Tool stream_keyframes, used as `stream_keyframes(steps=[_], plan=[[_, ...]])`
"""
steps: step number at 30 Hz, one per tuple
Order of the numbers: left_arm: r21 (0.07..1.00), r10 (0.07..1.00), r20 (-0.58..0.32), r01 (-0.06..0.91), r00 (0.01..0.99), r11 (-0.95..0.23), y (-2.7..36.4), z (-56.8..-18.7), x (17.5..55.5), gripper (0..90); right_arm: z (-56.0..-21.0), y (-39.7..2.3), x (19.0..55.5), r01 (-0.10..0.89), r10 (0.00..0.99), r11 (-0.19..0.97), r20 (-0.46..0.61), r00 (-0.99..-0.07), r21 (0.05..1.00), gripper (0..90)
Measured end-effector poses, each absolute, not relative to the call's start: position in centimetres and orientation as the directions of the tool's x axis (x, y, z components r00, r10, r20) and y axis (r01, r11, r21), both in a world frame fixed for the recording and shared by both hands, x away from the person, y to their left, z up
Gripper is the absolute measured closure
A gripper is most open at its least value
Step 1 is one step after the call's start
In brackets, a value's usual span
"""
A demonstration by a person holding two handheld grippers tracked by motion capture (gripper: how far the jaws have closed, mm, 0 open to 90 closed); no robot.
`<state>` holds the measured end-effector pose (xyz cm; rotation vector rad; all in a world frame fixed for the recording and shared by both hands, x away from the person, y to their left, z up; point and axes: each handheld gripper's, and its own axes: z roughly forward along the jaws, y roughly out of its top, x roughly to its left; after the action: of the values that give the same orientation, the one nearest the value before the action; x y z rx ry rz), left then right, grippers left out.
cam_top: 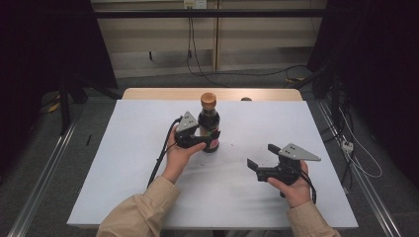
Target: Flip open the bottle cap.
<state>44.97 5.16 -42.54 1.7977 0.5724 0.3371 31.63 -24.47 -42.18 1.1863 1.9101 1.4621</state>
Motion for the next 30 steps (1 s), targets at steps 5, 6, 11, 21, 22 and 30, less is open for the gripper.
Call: stream_keyframes(steps=[5,6,11,21,22,30], plan=[[0.952,0.540,-0.064,0.213,0.839,-0.218,5.1,-42.6,45.0,29.7,-41.3,-23.5,32.8,0.382,0.816,0.072,0.166,-0.554,0.921,7.4],[0.952,0.542,-0.066,0.215,0.838,-0.217,5.2,-42.6,45.0,29.7,-41.0,-23.3,33.0,0.384,0.818,0.075,0.164,-0.551,0.920,8.0],[0.951,0.541,-0.068,0.218,0.838,-0.219,5.1,-42.5,45.1,29.8,-39.5,-22.7,33.9,0.391,0.793,0.055,0.198,-0.576,0.919,25.9],[0.951,0.543,-0.069,0.219,0.837,-0.216,5.1,-42.6,45.1,29.7,-36.6,-21.8,35.6,0.352,0.791,0.080,0.155,-0.591,0.933,55.2],[0.951,0.543,-0.070,0.219,0.837,-0.217,5.1,-42.6,45.1,29.7,-36.4,-21.5,35.8,0.349,0.786,0.090,0.149,-0.601,0.933,57.4],[0.951,0.543,-0.076,0.225,0.836,-0.214,5.2,-42.6,45.1,29.7,-34.9,-20.1,37.0,0.376,0.768,0.090,0.176,-0.616,0.922,75.5]])
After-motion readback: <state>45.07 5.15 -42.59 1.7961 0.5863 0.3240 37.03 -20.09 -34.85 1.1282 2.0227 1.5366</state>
